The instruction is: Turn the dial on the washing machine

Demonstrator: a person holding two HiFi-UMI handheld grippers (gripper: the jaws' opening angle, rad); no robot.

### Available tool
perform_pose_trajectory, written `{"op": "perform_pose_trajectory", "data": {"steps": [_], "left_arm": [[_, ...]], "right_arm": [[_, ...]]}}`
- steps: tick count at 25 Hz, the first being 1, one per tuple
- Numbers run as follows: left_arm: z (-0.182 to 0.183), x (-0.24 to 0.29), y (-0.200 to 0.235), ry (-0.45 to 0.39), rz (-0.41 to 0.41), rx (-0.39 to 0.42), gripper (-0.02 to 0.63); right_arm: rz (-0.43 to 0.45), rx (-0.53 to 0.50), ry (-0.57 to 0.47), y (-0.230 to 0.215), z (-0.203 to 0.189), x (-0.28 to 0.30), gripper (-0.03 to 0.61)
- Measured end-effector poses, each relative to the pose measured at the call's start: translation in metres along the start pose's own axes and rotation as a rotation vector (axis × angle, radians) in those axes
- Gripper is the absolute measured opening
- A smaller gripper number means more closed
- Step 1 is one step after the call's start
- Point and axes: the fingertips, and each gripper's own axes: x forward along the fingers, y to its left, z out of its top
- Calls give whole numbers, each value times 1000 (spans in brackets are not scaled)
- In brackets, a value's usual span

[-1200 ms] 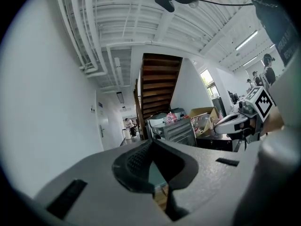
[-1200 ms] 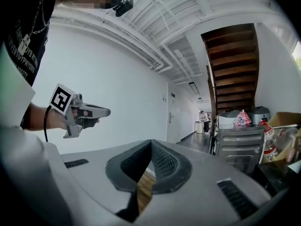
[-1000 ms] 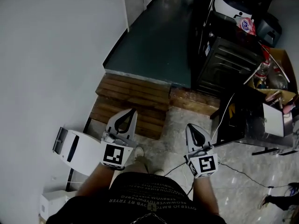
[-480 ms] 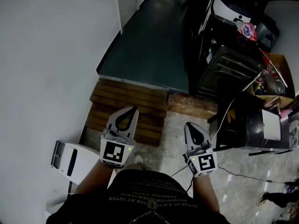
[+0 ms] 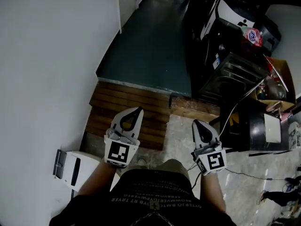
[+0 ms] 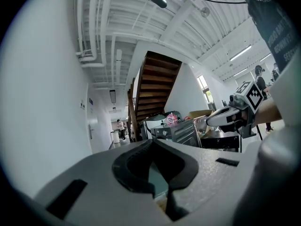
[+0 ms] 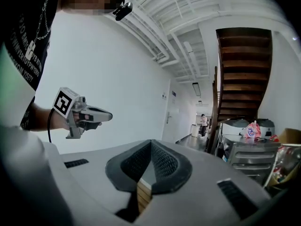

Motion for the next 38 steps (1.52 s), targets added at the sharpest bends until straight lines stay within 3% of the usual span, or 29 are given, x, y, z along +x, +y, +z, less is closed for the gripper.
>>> {"op": "perform_pose_trajectory", "data": {"steps": [7,11,19,26,32,38], "left_arm": [[-11,13,2,0,-33,-55,3],[-15,29,0,-6,-58,-27,3],[-44,78,17,61,-66,-51,3],[-49,161,35,44,-108,-26,3],[-57,240,56,65,-114,-60,3],[-14,330,72,67,-137,-47,3]], "right_arm": [[-40,27,3,-11,-2,2,-3],[-44,54,37,-19,-20,14,-3],[-50,91,52,-56,-43,63,-3],[-64,142,94,-107,-70,112,-3],[-63,153,120,-164,-74,164,-3],[-57,170,147,-243,-48,201,-3]]}}
